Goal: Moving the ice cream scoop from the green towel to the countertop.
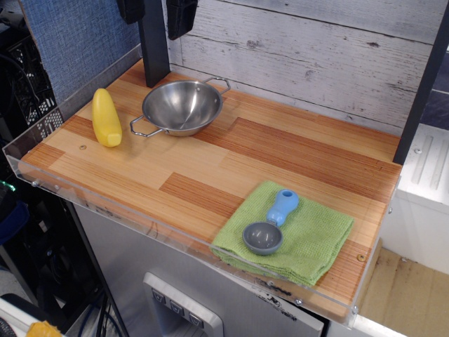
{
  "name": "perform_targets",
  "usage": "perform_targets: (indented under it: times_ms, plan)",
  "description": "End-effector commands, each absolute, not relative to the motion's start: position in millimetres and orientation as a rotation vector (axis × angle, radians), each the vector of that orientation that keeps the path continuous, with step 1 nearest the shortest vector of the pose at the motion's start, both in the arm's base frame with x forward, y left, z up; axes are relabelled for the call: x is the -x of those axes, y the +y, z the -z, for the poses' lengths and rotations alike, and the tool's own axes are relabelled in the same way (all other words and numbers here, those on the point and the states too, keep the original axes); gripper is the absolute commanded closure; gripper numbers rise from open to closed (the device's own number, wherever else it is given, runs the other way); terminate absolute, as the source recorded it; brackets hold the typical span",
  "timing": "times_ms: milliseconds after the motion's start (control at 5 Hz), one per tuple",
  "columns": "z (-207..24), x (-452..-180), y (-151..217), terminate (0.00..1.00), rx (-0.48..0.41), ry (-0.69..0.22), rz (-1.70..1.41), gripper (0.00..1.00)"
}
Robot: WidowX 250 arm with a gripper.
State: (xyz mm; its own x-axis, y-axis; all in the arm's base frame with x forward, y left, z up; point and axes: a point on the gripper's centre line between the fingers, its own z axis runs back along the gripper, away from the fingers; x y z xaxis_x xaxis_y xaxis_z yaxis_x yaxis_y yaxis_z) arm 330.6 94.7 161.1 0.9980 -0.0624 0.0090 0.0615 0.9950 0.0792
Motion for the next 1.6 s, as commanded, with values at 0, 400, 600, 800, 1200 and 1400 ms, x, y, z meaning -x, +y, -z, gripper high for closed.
perform_targets:
  times_ms: [0,400,600,800,1200,1400]
  plan:
    - [-161,-331,95,0.0,-0.079,-0.011,0.062,0.0]
    - [-151,-318,35,0.0,-0.046,-0.056,0.124,0.0]
    - [-142,-306,-1,0.0,-0.035,-0.089,0.151,0.0]
    - [-122,-292,-33,0.0,-0.038,-0.115,0.143,0.0]
    - [-80,-287,-68,0.0,-0.057,-0.107,0.091,0.0]
    - [-59,-290,-79,0.0,-0.046,-0.081,0.088,0.0]
